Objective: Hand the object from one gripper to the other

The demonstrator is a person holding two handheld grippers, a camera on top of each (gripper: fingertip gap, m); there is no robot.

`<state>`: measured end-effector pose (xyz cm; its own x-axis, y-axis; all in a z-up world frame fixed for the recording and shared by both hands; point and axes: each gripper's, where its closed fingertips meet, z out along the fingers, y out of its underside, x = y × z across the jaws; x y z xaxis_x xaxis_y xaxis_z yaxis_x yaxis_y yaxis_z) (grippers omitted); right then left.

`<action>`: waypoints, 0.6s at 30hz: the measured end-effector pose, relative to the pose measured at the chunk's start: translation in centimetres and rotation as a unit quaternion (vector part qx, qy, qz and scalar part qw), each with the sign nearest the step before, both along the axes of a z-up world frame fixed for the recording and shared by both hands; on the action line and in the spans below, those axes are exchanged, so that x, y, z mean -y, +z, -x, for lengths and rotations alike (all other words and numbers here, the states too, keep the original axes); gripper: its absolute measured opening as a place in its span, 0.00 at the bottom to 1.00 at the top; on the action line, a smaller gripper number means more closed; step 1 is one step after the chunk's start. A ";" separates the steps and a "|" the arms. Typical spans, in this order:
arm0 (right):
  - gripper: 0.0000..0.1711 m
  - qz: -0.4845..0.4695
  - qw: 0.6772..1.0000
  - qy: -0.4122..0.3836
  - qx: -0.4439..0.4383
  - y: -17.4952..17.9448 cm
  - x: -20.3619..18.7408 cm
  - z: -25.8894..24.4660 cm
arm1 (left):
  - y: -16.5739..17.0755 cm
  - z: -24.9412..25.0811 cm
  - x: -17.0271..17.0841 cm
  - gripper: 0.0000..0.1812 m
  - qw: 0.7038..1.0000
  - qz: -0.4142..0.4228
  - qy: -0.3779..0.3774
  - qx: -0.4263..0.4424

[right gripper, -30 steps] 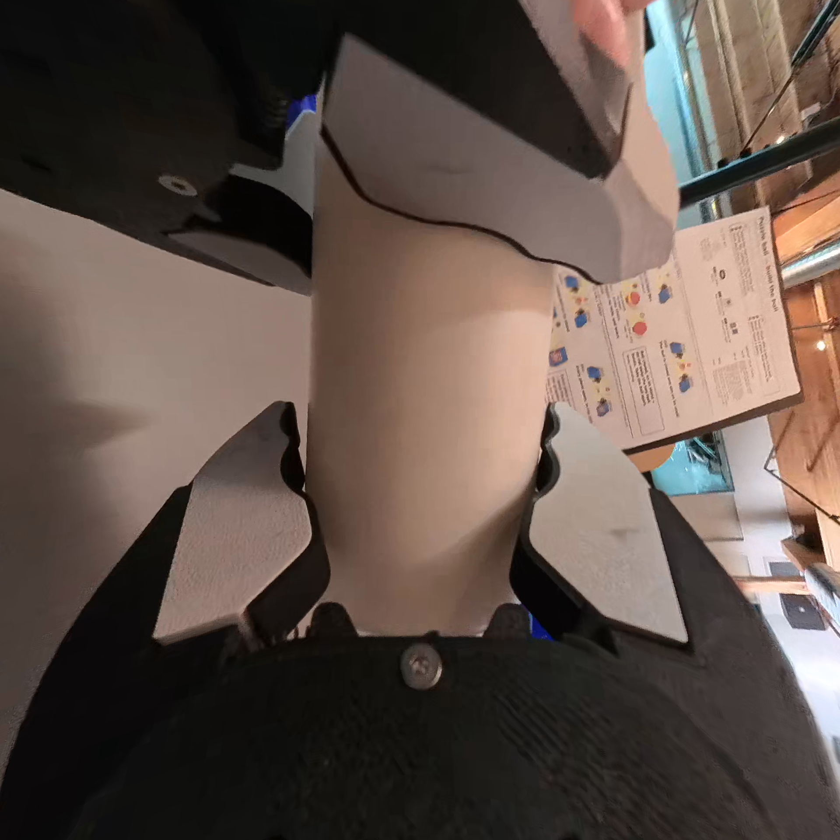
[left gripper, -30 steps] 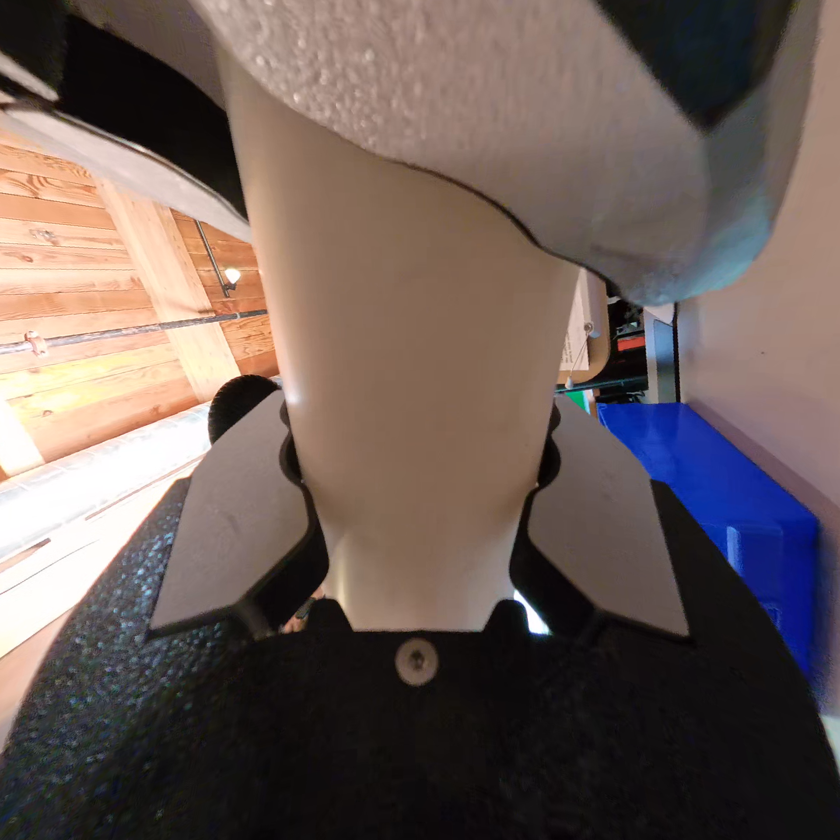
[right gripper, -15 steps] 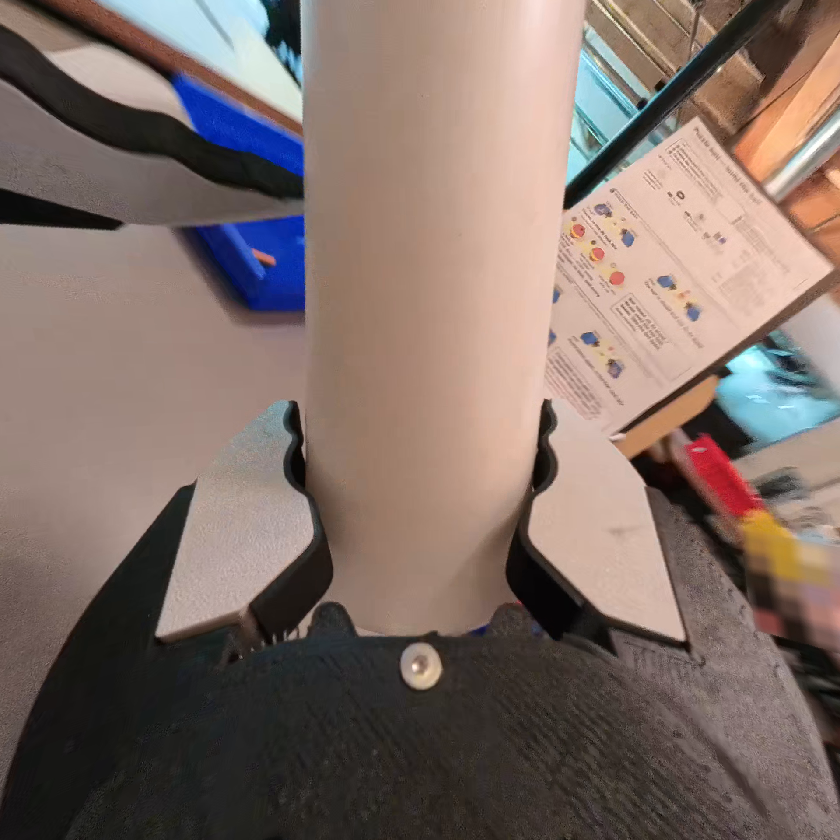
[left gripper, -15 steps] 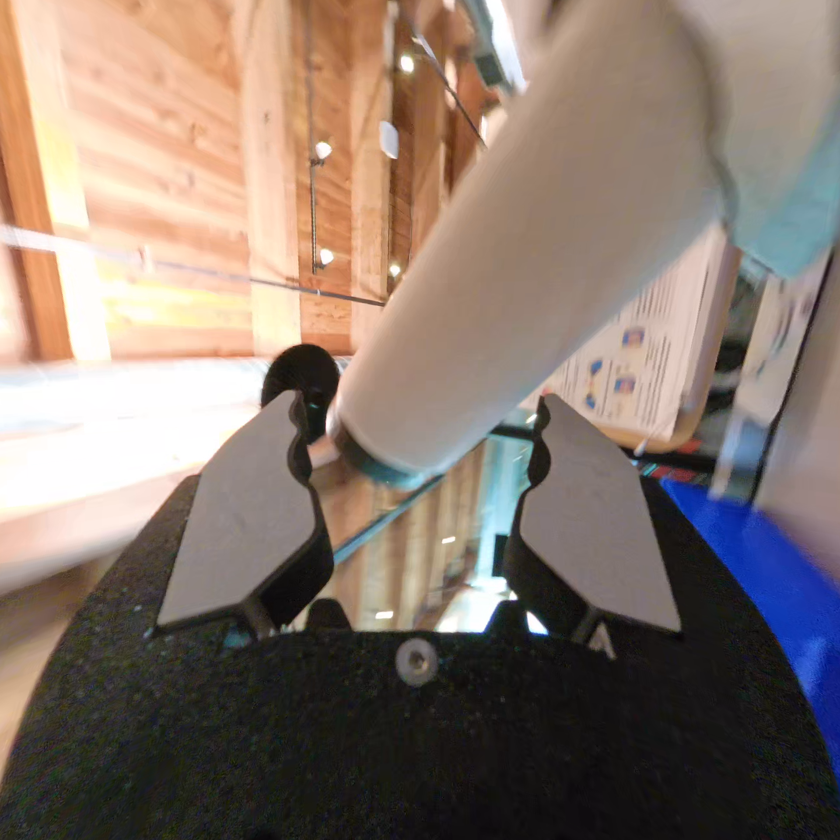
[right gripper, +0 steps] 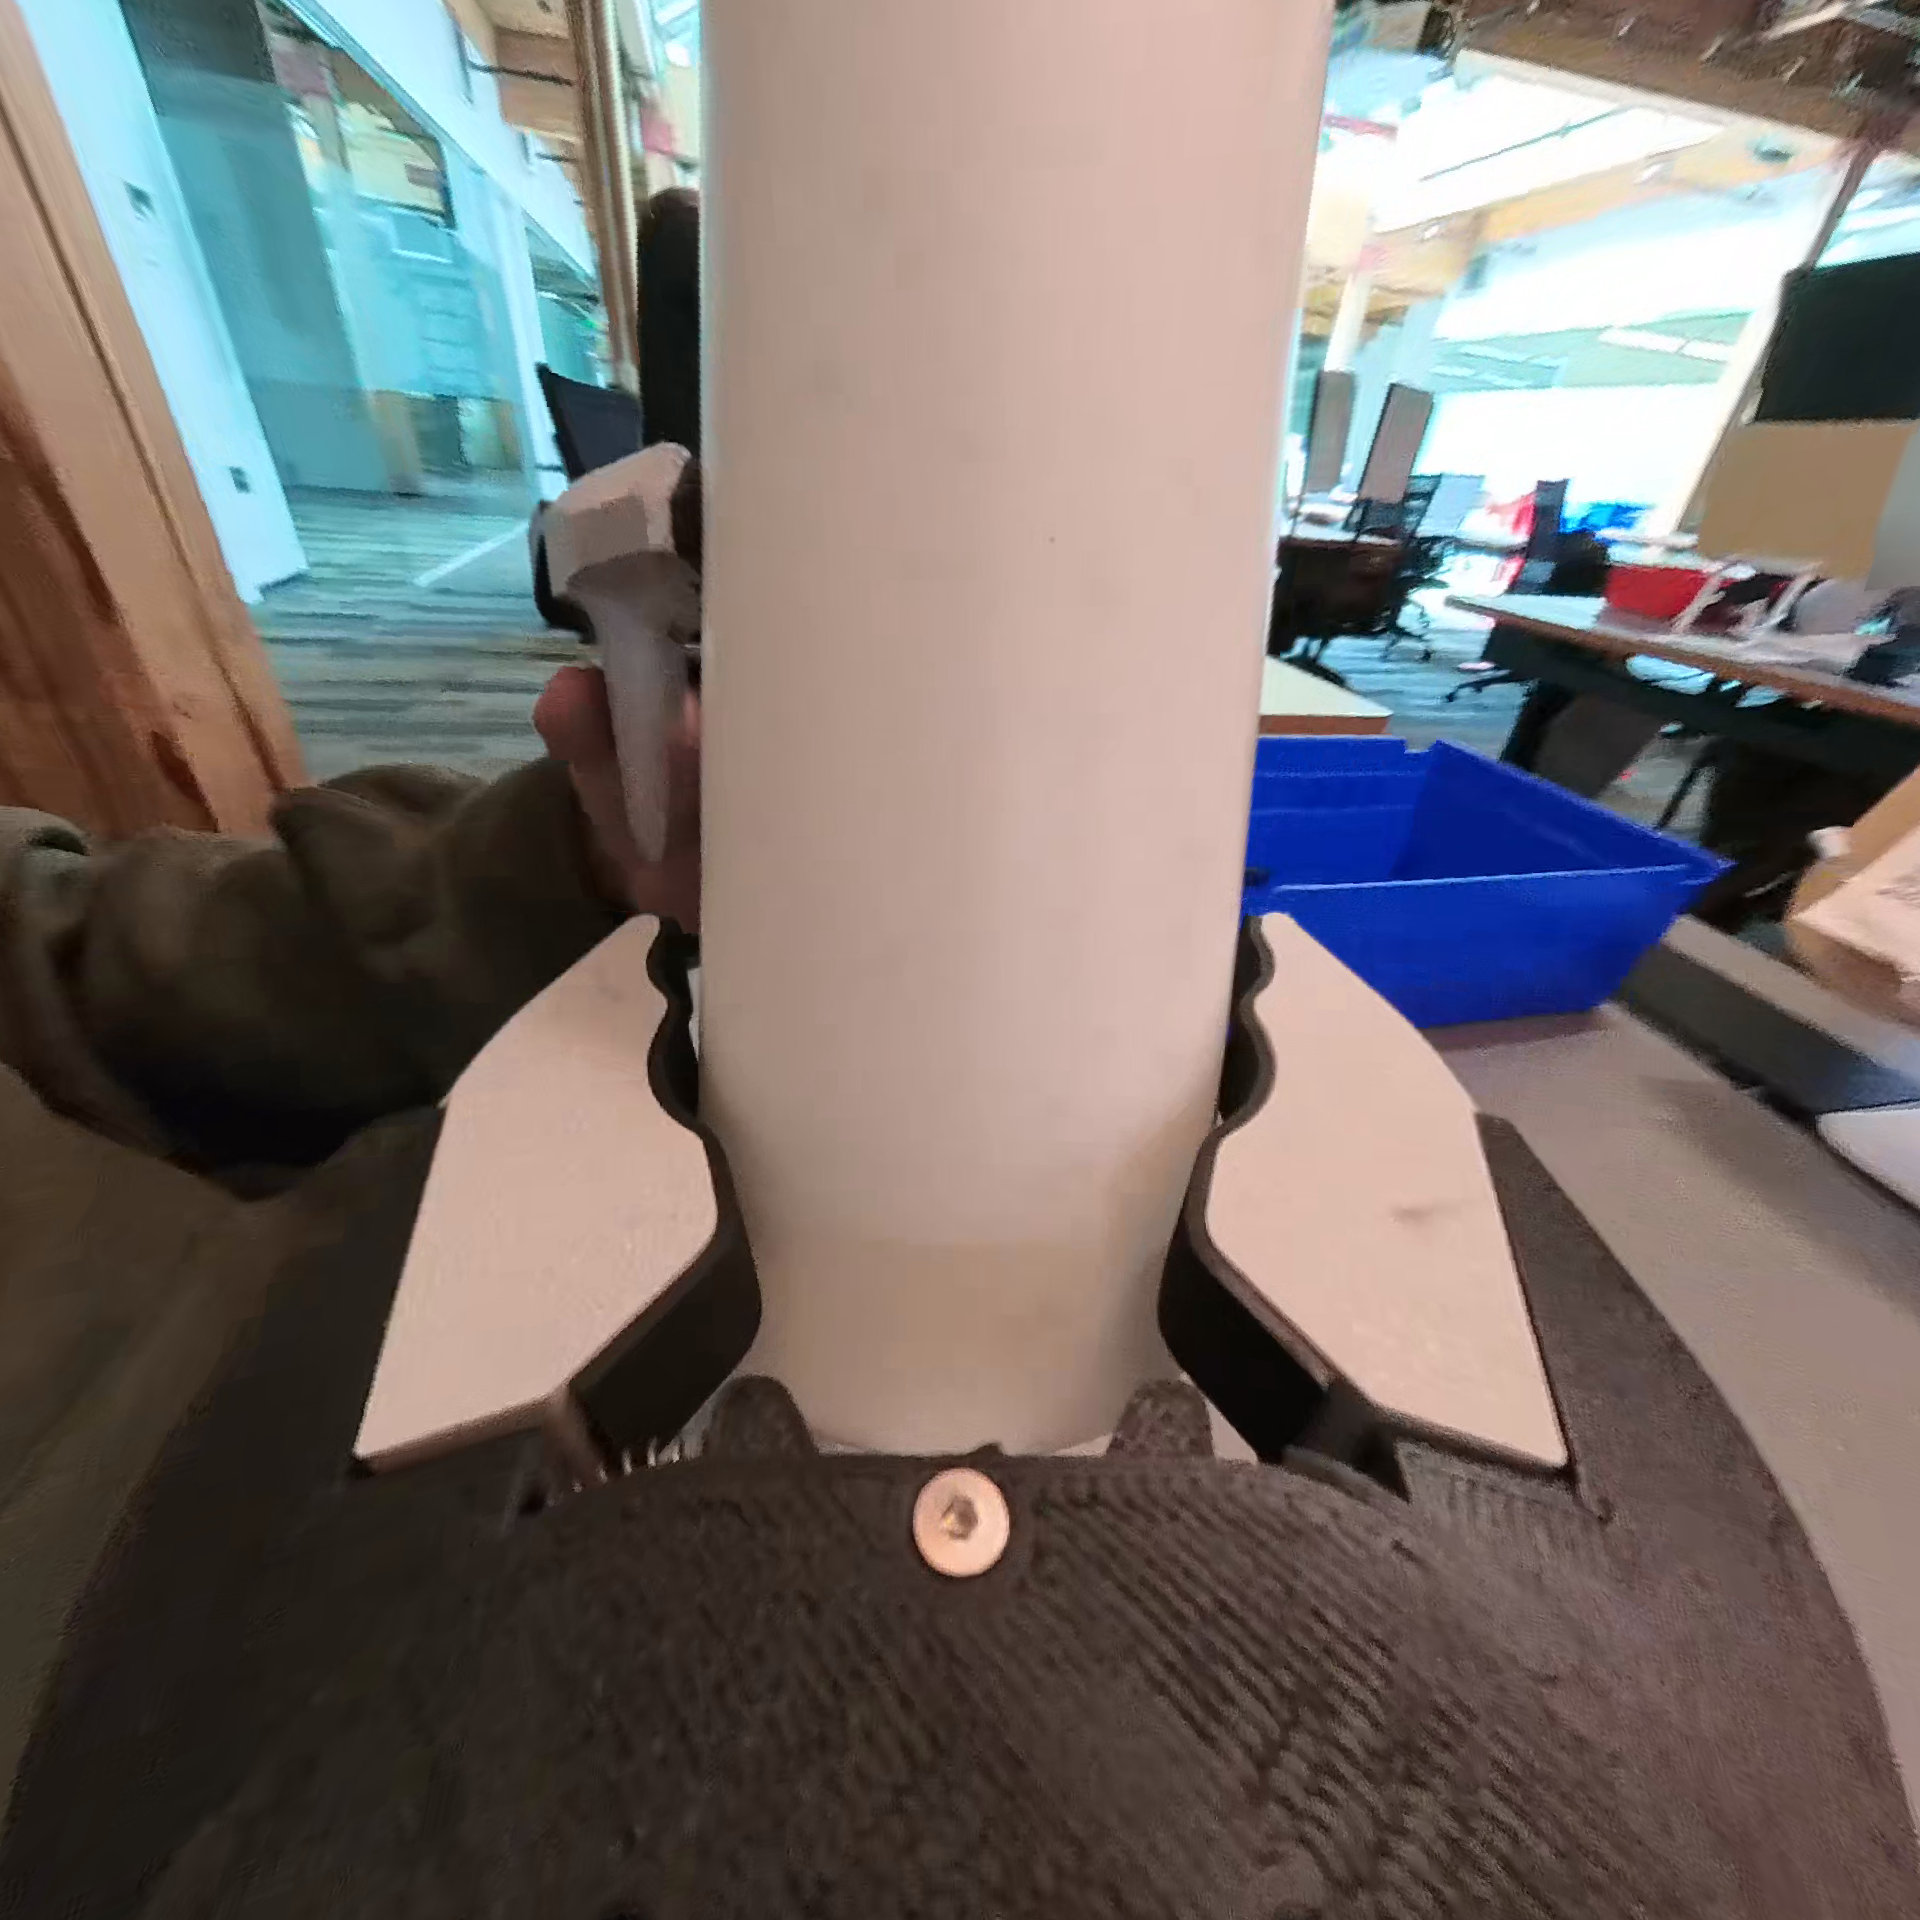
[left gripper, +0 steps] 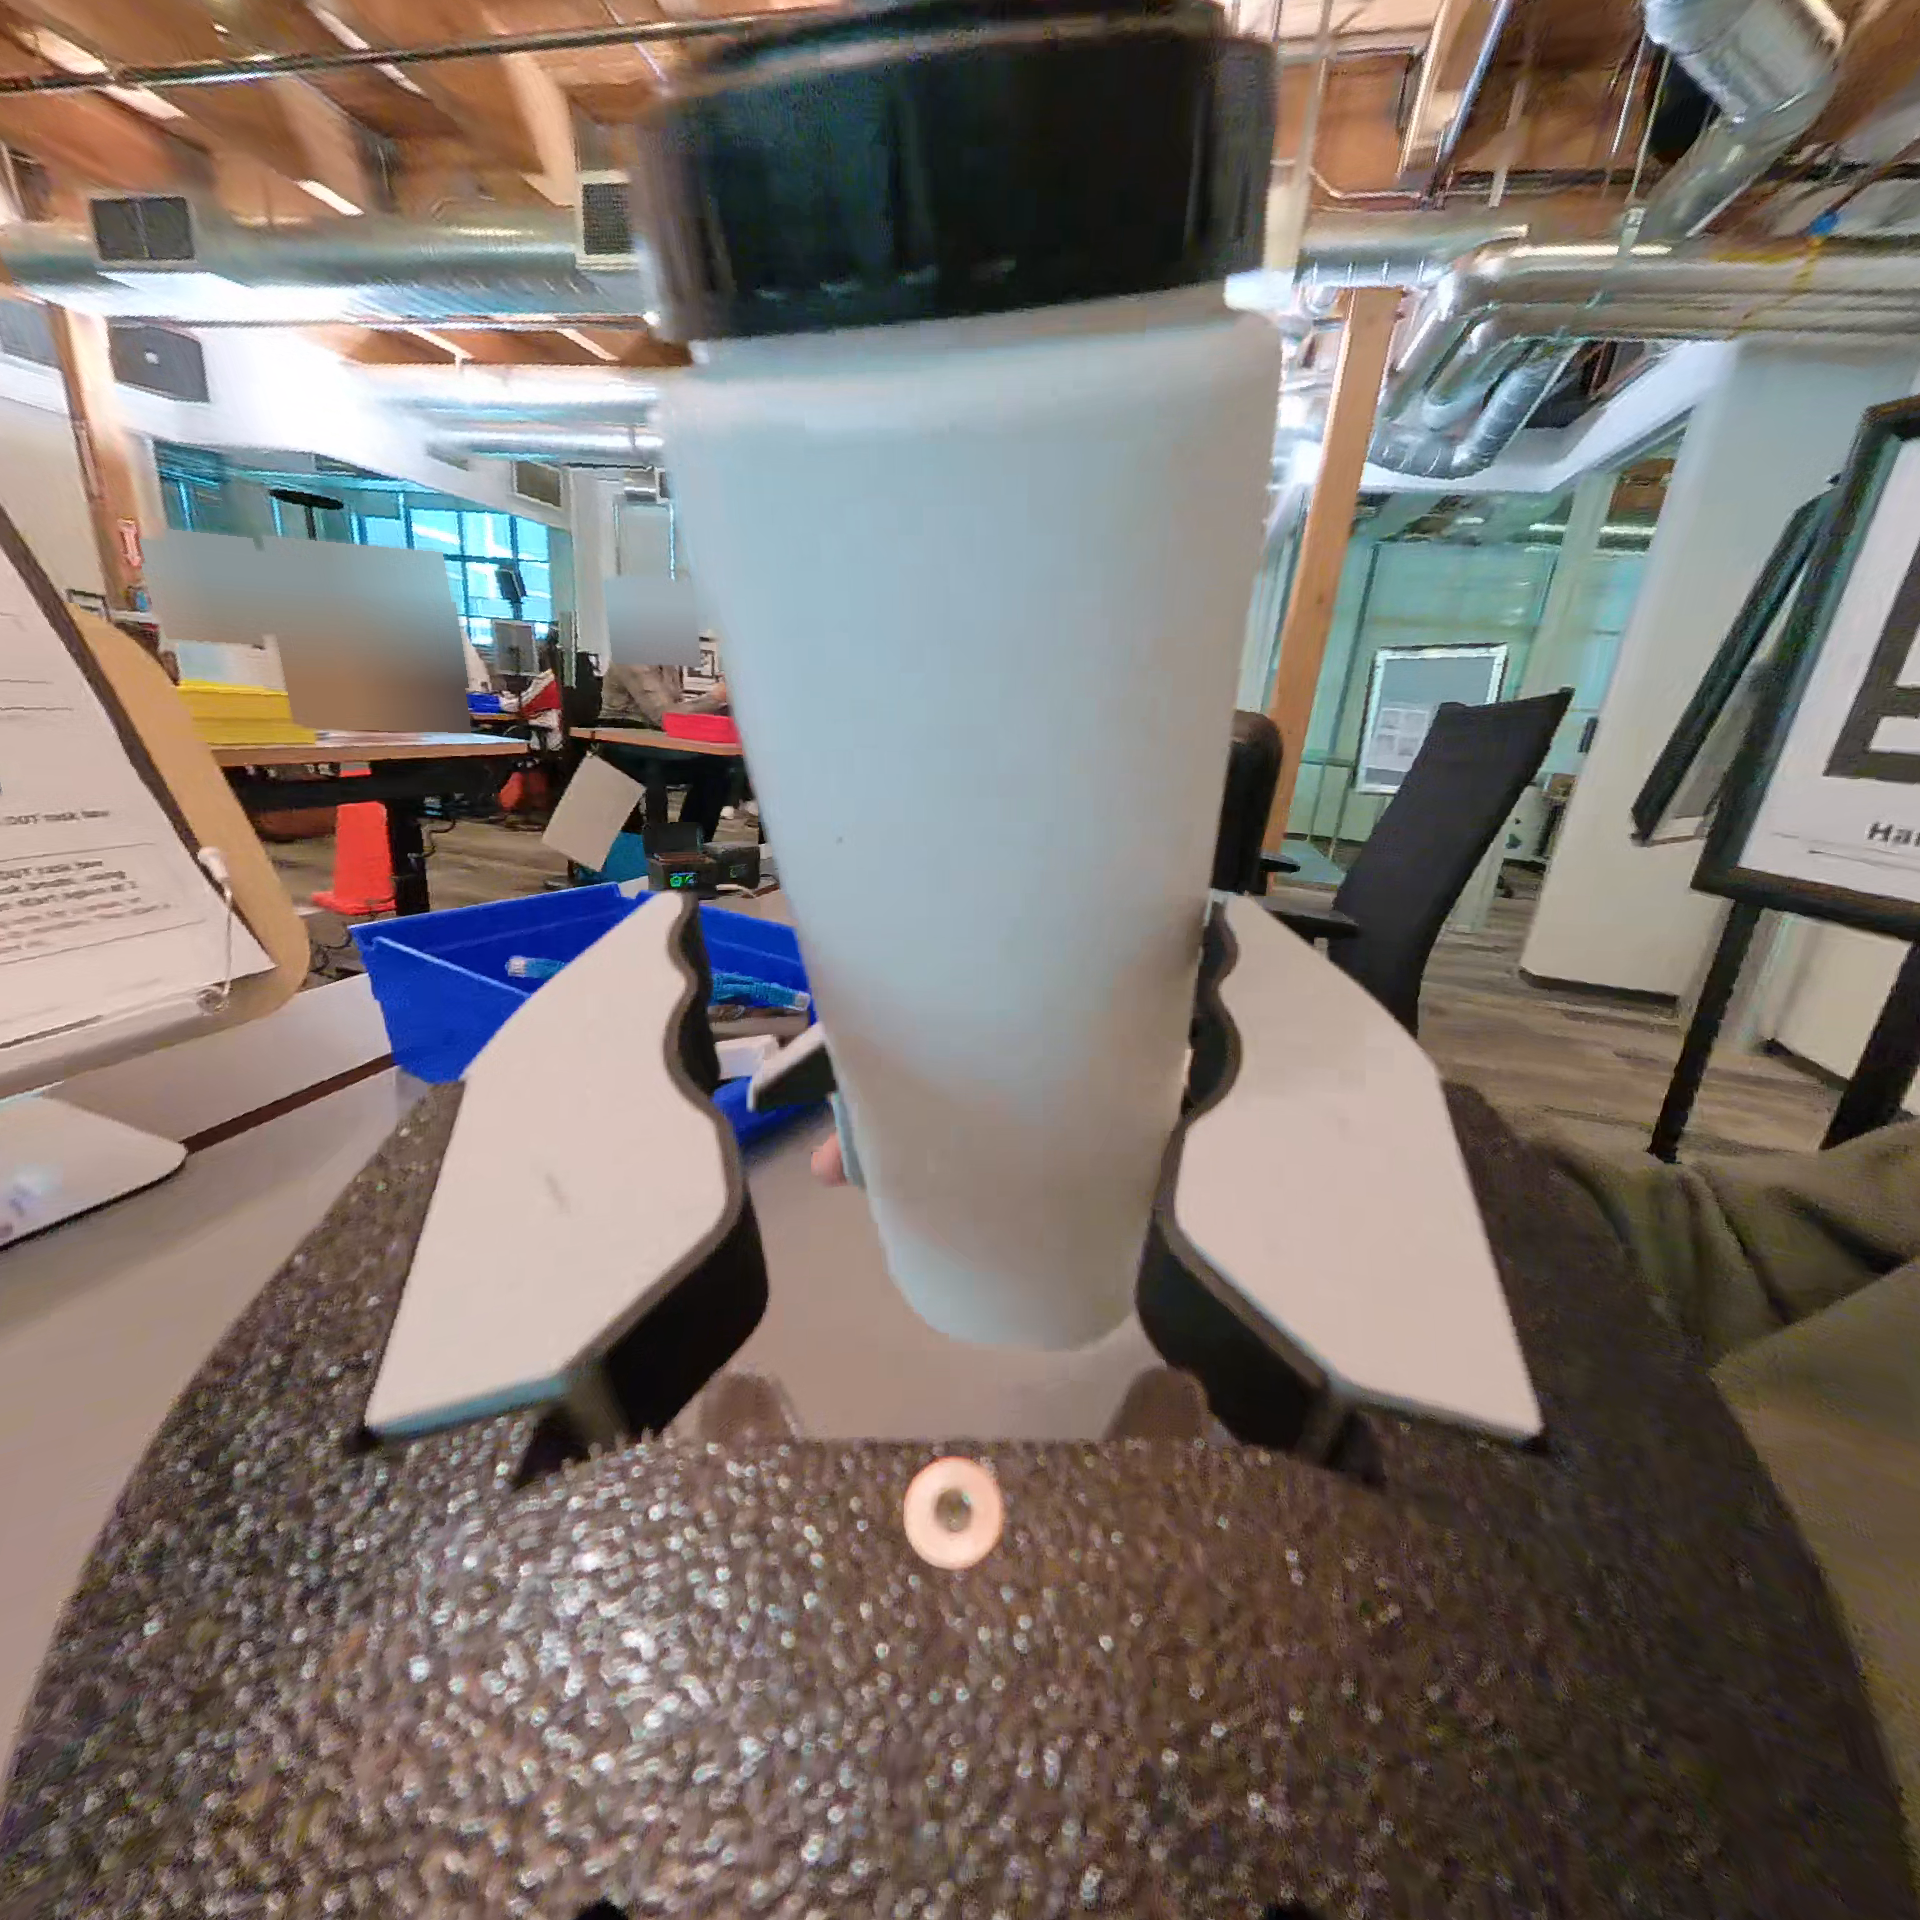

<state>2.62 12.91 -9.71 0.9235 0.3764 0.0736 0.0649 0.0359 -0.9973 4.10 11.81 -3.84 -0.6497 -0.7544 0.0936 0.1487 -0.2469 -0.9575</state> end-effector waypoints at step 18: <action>0.62 -0.072 0.971 -0.224 -0.051 4.8 0.5 -3.9 | -4.2 -4.0 -3.9 0.44 0.711 -0.508 0.480 0.068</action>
